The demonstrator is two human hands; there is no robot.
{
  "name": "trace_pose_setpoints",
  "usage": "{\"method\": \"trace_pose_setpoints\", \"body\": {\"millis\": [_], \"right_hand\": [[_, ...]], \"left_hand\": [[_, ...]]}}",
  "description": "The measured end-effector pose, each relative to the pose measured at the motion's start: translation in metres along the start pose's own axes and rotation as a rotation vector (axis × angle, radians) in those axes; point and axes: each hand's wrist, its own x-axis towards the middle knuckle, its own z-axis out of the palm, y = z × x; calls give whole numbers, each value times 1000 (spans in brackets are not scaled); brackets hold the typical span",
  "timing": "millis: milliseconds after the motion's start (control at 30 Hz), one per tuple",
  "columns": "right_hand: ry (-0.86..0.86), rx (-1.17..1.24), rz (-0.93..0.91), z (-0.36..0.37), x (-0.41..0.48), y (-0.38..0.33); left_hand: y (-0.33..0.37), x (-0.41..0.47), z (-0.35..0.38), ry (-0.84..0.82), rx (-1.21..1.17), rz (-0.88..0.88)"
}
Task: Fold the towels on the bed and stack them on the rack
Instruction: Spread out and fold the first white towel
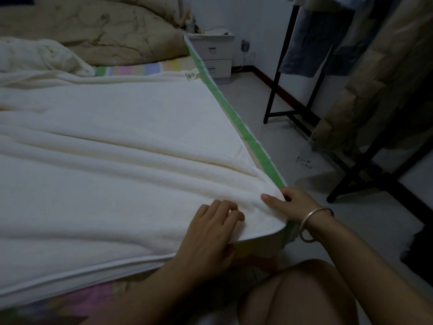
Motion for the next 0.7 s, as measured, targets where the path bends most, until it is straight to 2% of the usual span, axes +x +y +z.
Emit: {"method": "trace_pose_setpoints", "body": {"millis": [100, 267, 467, 567, 700], "right_hand": [[34, 86, 25, 1, -7, -1], [37, 233, 128, 12, -9, -5], [90, 116, 58, 29, -3, -13], [180, -43, 22, 32, -2, -11], [266, -112, 60, 30, 3, -4]], "left_hand": [[-2, -7, -3, 29, 81, -15], [-24, -18, -16, 187, 214, -81], [-53, -29, -55, 339, 307, -210], [-50, -33, -60, 309, 340, -190], [-40, -42, -41, 231, 313, -86]]}}
